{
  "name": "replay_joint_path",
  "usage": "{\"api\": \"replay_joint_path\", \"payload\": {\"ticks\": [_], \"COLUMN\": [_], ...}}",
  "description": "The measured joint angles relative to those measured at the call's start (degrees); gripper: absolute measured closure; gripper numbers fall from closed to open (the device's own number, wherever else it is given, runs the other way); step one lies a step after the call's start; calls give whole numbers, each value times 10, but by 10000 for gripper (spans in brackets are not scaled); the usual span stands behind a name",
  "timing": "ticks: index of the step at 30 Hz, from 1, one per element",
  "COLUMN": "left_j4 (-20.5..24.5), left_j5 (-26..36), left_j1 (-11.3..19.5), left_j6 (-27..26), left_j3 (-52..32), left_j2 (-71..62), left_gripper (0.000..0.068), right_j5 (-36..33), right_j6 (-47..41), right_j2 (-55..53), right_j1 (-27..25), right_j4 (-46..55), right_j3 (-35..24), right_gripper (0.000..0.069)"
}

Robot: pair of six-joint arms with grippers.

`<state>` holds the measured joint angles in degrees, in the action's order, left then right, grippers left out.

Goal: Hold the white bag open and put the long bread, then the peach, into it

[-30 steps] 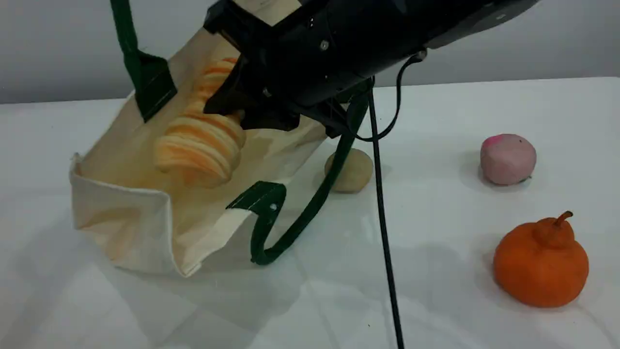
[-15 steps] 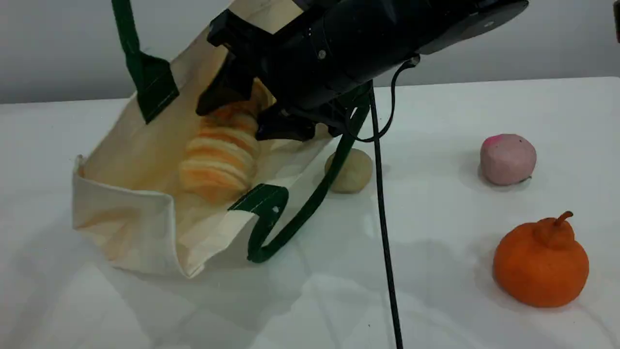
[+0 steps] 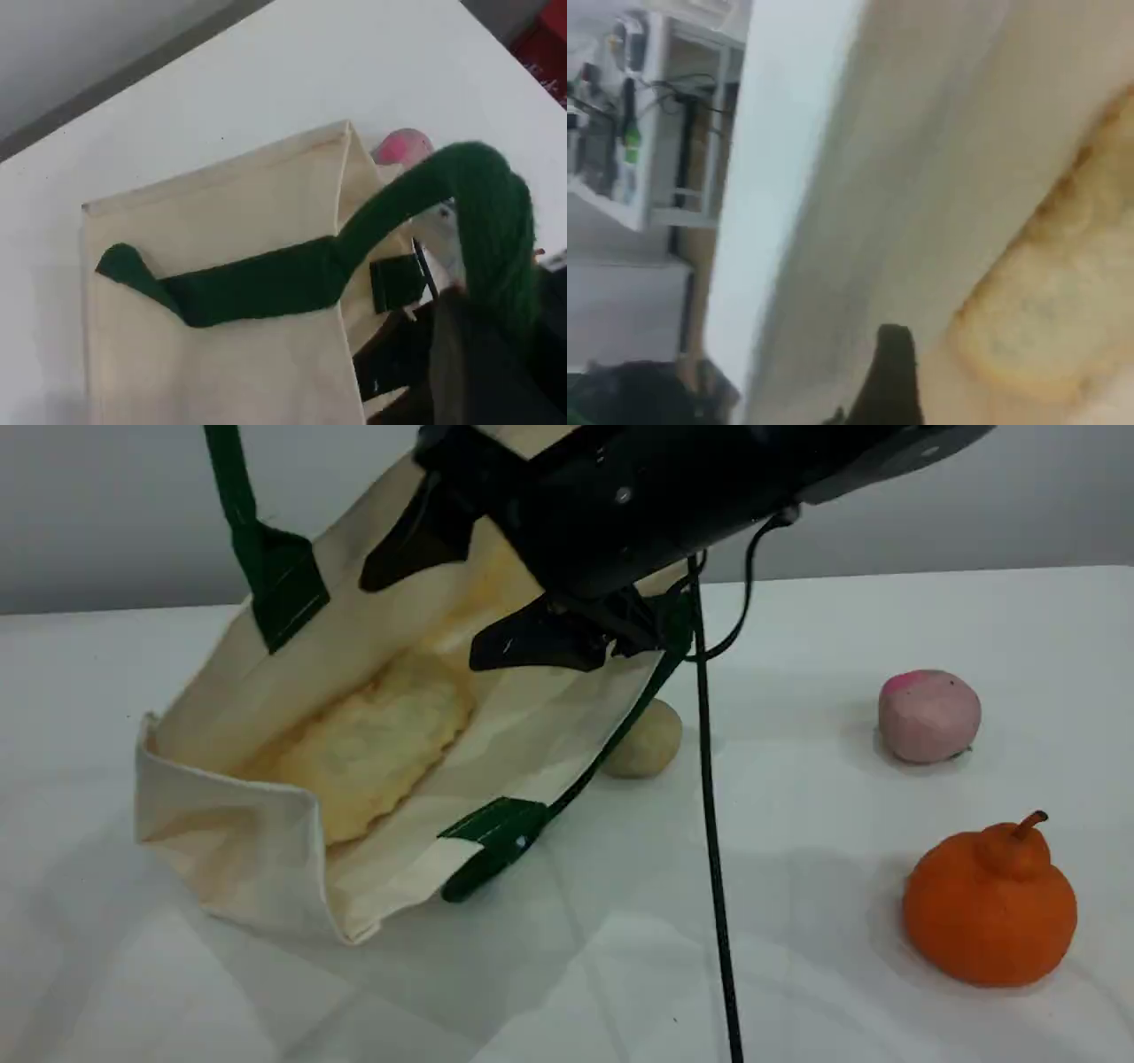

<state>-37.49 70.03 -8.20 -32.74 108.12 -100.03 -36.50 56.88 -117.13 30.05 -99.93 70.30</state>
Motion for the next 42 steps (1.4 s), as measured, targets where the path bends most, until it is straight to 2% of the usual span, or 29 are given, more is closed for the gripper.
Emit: {"api": "replay_joint_path", "payload": {"ticks": [12, 15, 20, 29, 37, 42], "left_j4": [13, 32, 32, 32, 31, 31], "left_j5": [0, 0, 0, 0, 0, 0], "left_j1": [0, 0, 0, 0, 0, 0], "left_j6": [0, 5, 5, 5, 5, 4], "left_j3": [0, 0, 0, 0, 0, 0], "left_j2": [0, 0, 0, 0, 0, 0], "left_gripper": [580, 580, 580, 580, 580, 580], "right_j5": [-80, -102, -136, -210, -213, -195], "right_j6": [-46, -51, -97, -203, -248, -255], "right_j2": [0, 0, 0, 0, 0, 1], "right_j1": [-58, -67, -89, -162, -224, -247], "right_j4": [96, 124, 191, 337, 430, 502], "right_j3": [11, 29, 70, 145, 194, 205], "right_gripper": [102, 102, 102, 104, 104, 107]}}
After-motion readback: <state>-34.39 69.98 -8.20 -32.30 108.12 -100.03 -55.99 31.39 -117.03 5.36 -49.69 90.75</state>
